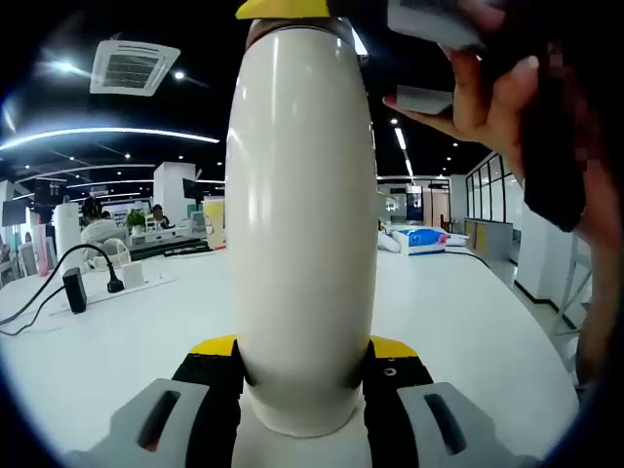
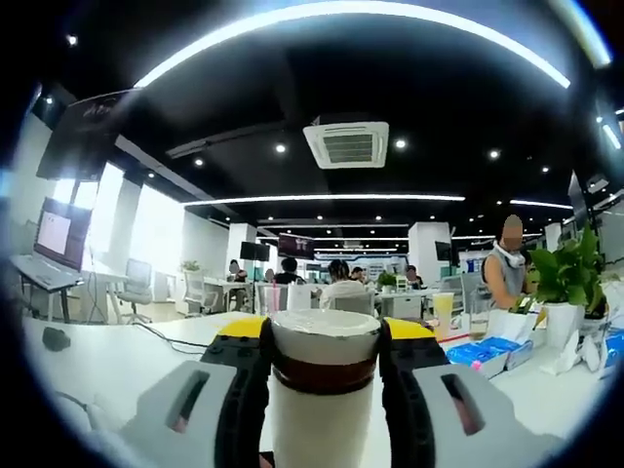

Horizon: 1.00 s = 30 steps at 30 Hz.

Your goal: Grasp the water cup twist off the cup lid place the cup lid on the table

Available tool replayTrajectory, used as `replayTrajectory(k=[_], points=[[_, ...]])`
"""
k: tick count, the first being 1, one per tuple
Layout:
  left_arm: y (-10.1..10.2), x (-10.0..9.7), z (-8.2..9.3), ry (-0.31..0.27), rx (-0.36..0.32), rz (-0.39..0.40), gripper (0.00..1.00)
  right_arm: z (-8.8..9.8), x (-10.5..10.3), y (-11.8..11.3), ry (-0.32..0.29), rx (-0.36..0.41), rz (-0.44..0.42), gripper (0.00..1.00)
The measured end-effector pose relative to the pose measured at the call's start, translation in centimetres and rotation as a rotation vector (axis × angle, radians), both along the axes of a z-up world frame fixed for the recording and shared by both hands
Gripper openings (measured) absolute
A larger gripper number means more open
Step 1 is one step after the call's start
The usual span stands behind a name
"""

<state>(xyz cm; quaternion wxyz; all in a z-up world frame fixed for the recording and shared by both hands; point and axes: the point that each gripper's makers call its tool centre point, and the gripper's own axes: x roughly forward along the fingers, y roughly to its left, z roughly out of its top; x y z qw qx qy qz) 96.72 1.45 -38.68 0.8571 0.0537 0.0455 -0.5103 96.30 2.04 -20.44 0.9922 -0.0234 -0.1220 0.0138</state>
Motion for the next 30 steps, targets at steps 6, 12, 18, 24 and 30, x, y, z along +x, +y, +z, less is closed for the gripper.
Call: replayTrajectory(k=[6, 12, 18, 24, 30], points=[[0.0, 0.0, 0.0, 0.0, 0.0, -0.001, 0.5, 0.0, -0.2, 0.0, 0.011, -0.014, 0.054, 0.46], [0.0, -0.1, -0.1, 0.002, -0.001, -0.001, 0.49, -0.2, -0.1, 0.3, 0.029, -0.034, 0.167, 0.45], [0.0, -0.1, -0.1, 0.002, -0.001, -0.001, 0.49, -0.3, 0.1, 0.8, 0.052, -0.048, 0.341, 0.45], [0.1, -0.1, -0.1, 0.0, 0.0, -0.001, 0.49, -0.3, 0.2, 1.0, 0.086, -0.051, 0.47, 0.45], [0.2, -0.2, 0.0, 0.0, 0.001, 0.001, 0.5, -0.4, 0.2, 1.3, 0.124, -0.069, 0.573, 0.45]])
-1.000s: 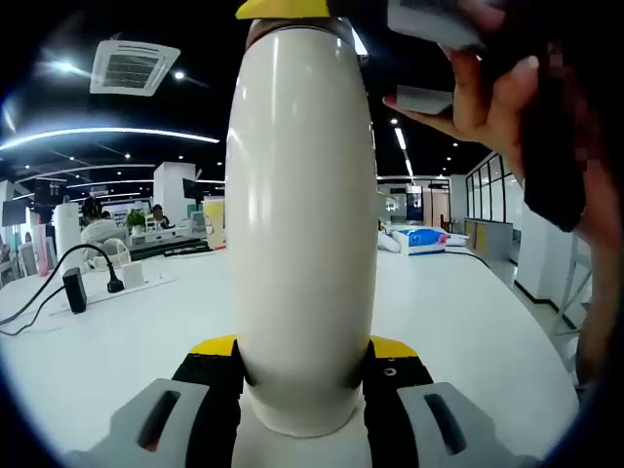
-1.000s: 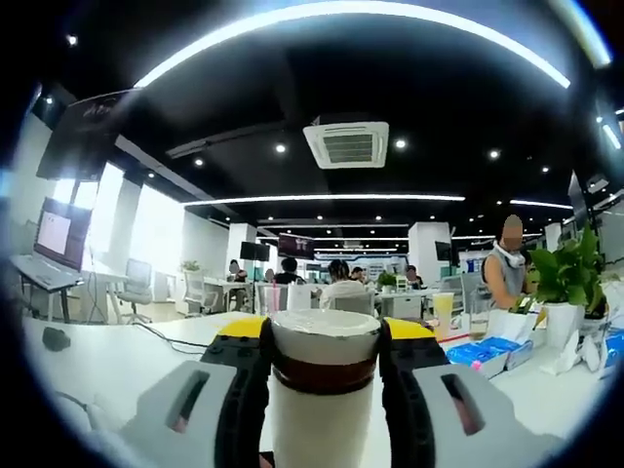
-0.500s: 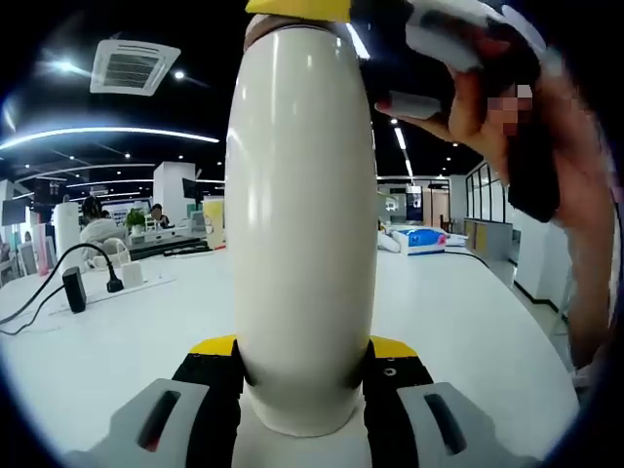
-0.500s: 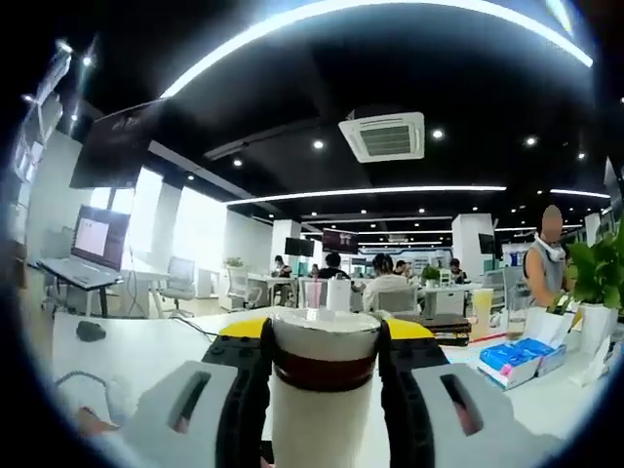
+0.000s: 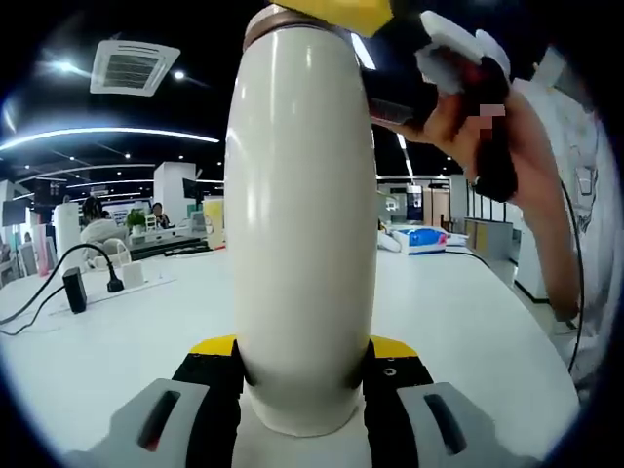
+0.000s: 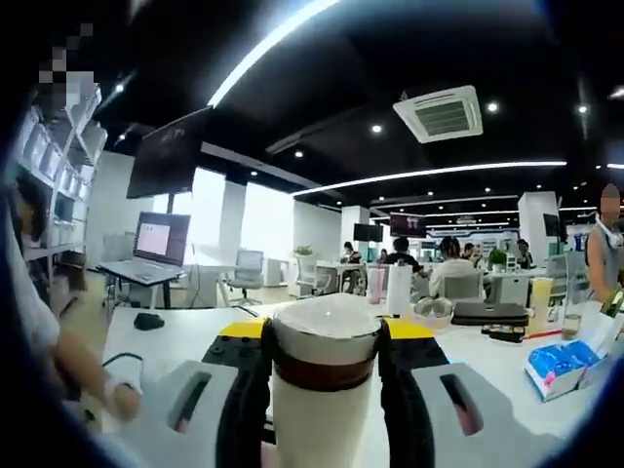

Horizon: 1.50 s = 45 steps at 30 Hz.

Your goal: Grasp the water cup twist off the cup lid place the cup lid on the table

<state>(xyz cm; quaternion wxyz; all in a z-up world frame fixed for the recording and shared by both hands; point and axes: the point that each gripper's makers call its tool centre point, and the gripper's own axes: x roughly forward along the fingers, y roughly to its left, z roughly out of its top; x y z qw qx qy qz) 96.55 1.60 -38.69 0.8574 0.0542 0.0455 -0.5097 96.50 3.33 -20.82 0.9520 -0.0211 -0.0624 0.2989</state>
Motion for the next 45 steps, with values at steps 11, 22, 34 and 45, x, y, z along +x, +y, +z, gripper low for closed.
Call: replayTrajectory(k=[11, 22, 34, 45], points=[[0.02, 0.02, 0.09, -0.001, 0.001, 0.001, 0.5, -0.09, -0.09, 0.38, 0.034, -0.018, 0.132, 0.45], [0.03, 0.17, 0.15, 0.009, -0.001, 0.002, 0.5, -0.13, 0.12, 0.75, 0.061, -0.052, 0.281, 0.45], [-0.04, 0.09, 0.12, 0.012, 0.001, -0.001, 0.5, -0.15, 0.06, 0.54, 0.09, -0.048, 0.461, 0.45], [-0.06, 0.09, 0.02, 0.011, 0.001, -0.001, 0.5, -0.3, -0.25, 0.85, 0.089, -0.056, 0.498, 0.46]])
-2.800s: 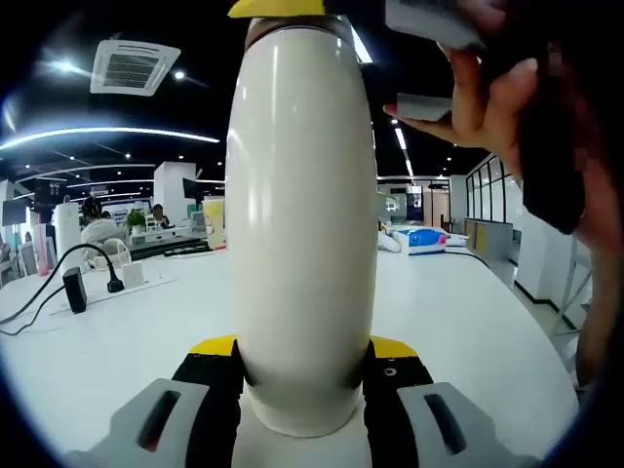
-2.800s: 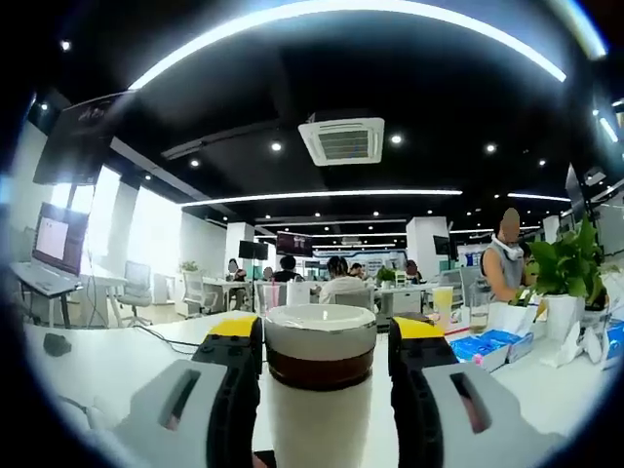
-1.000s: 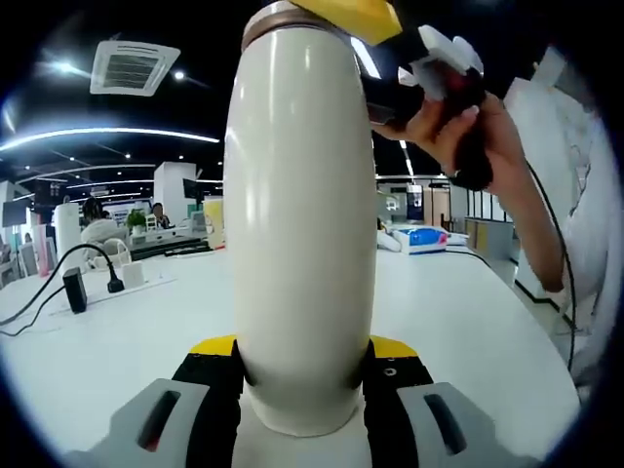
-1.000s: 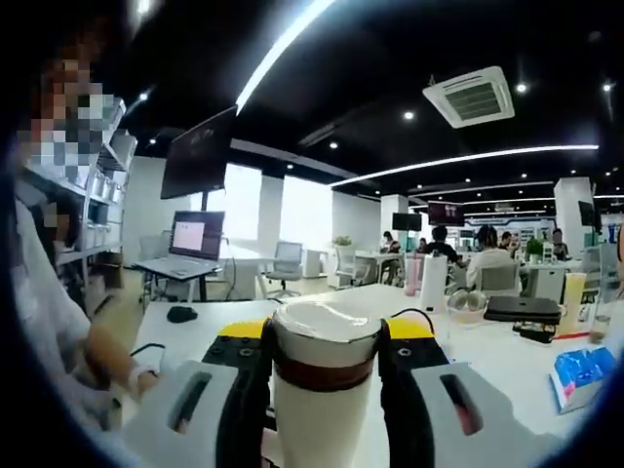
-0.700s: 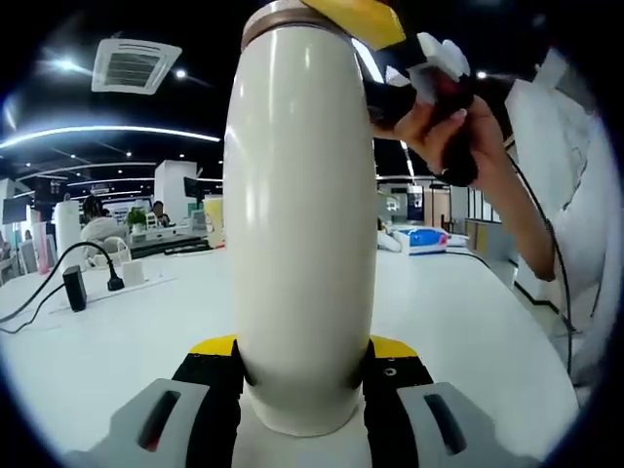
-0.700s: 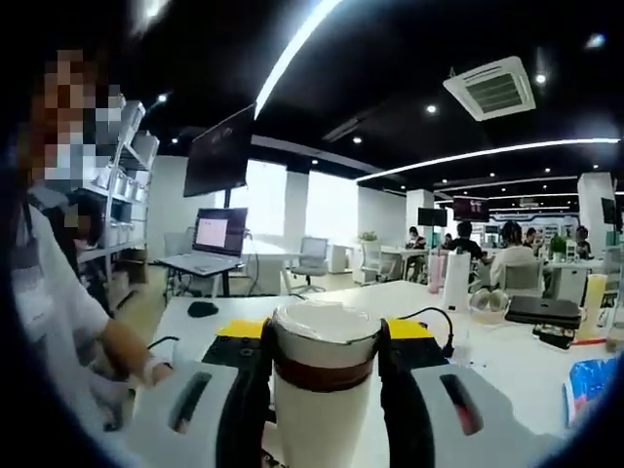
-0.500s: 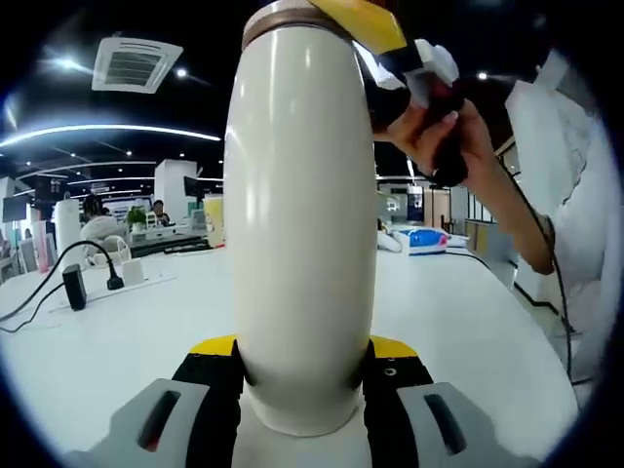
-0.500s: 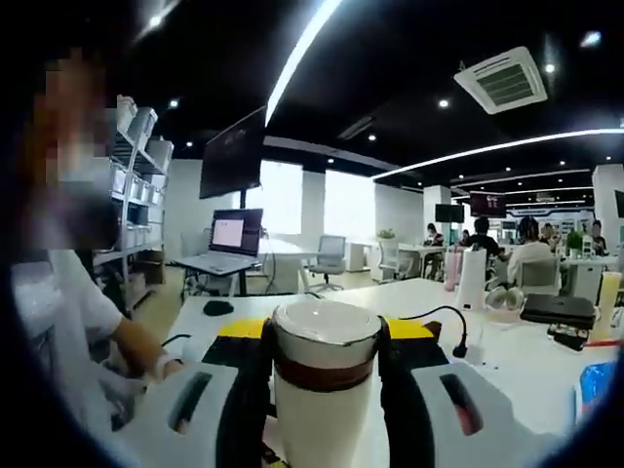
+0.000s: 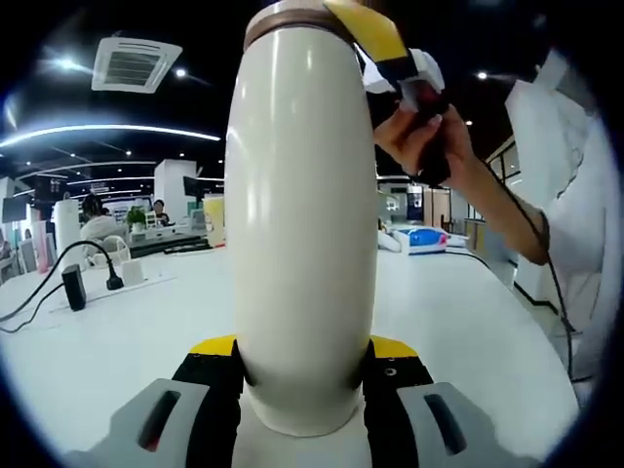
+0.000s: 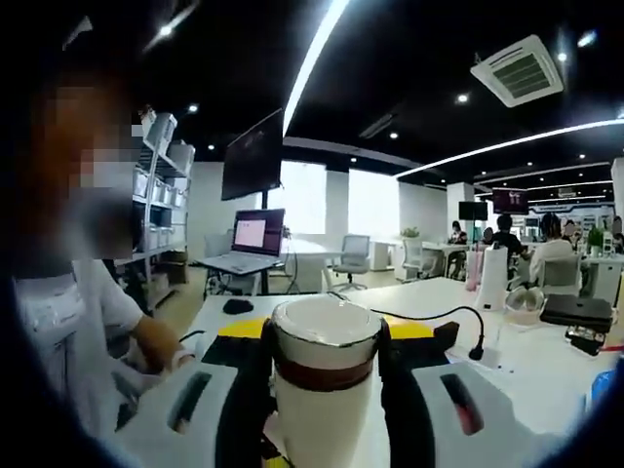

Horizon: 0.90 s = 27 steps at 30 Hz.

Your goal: Grasp the water cup twist off the cup lid place the cup lid on the table

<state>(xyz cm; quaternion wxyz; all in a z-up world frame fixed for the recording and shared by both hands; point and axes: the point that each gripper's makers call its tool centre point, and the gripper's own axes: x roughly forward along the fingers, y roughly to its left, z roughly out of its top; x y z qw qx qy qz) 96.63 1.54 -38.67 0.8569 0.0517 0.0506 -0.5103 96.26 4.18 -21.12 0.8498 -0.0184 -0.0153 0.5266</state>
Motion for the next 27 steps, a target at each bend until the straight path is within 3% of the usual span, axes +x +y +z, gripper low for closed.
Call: replayTrajectory(k=[3, 6, 10, 12, 16, 17, 19, 21, 24, 27], points=[[0.0, 0.0, 0.0, -0.004, 0.002, 0.0, 0.5, 0.0, -0.1, 0.0, 0.002, -0.001, -0.018, 0.46], [0.0, 0.0, 0.0, -0.01, 0.004, -0.001, 0.5, 0.5, -0.2, -0.3, 0.029, 0.035, -0.069, 0.61], [-0.1, 0.0, -0.1, -0.01, 0.004, -0.001, 0.5, 0.9, -1.0, -0.8, 0.016, 0.037, -0.167, 0.65], [-0.1, 0.0, 0.0, -0.01, 0.003, -0.001, 0.5, 0.4, -1.2, -1.0, 0.004, -0.005, -0.277, 0.68], [-0.1, 0.1, 0.0, -0.01, 0.003, -0.001, 0.5, 0.9, -1.2, -1.6, -0.087, -0.027, -0.498, 0.7], [0.0, 0.1, 0.0, -0.011, 0.004, -0.001, 0.5, 1.0, -1.1, -2.0, -0.107, -0.03, -0.596, 0.71], [0.0, 0.1, 0.0, -0.011, 0.004, -0.001, 0.5, 1.9, -1.3, -2.0, -0.176, 0.006, -0.735, 0.72], [0.0, 0.1, 0.0, -0.011, 0.004, -0.001, 0.5, 2.3, -1.5, -1.8, -0.208, 0.036, -0.82, 0.73], [0.0, 0.1, -0.1, -0.012, 0.004, 0.0, 0.5, 1.9, -1.3, -1.5, -0.225, 0.054, -0.945, 0.76], [0.0, 0.1, -0.1, -0.012, 0.004, -0.001, 0.5, 0.9, -1.0, -1.4, -0.201, 0.07, -1.031, 0.76]])
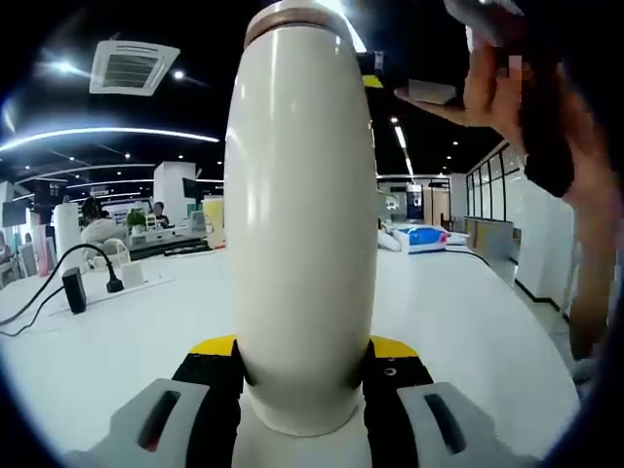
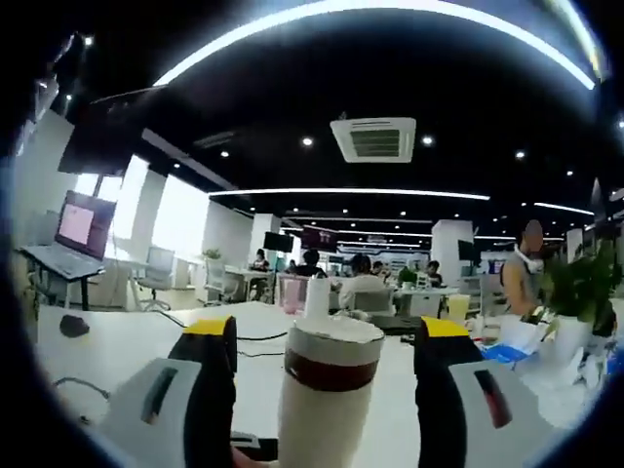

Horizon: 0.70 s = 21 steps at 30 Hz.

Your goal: Grasp the water cup twist off the cup lid place the cup lid on the table

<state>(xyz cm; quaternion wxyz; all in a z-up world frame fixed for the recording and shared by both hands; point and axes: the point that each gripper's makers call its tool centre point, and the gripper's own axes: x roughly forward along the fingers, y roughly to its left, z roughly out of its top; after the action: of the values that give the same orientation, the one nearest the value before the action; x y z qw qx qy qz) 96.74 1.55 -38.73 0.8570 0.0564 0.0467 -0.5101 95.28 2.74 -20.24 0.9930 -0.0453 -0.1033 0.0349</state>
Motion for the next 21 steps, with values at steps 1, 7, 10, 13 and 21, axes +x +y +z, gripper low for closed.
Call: replayTrajectory(k=[1, 7, 10, 13, 21], points=[[0.01, 0.01, -0.01, 0.0, 0.0, 0.0, 0.5, -0.21, 0.1, -0.11, 0.002, 0.004, -0.019, 0.76], [0.04, 0.04, -0.04, 0.001, 0.0, 0.0, 0.5, 0.15, 0.3, 0.01, -0.022, 0.008, -0.049, 0.72], [0.04, 0.05, -0.05, 0.001, 0.0, 0.001, 0.5, 0.3, 0.36, -0.39, -0.029, -0.002, -0.065, 0.65], [0.02, 0.05, -0.07, 0.001, 0.0, 0.002, 0.5, -0.1, 0.75, -0.71, -0.012, 0.024, -0.055, 0.6], [-0.06, 0.15, -0.13, 0.0, 0.001, 0.003, 0.5, -0.21, 0.97, -0.66, -0.007, 0.039, -0.03, 0.48]])
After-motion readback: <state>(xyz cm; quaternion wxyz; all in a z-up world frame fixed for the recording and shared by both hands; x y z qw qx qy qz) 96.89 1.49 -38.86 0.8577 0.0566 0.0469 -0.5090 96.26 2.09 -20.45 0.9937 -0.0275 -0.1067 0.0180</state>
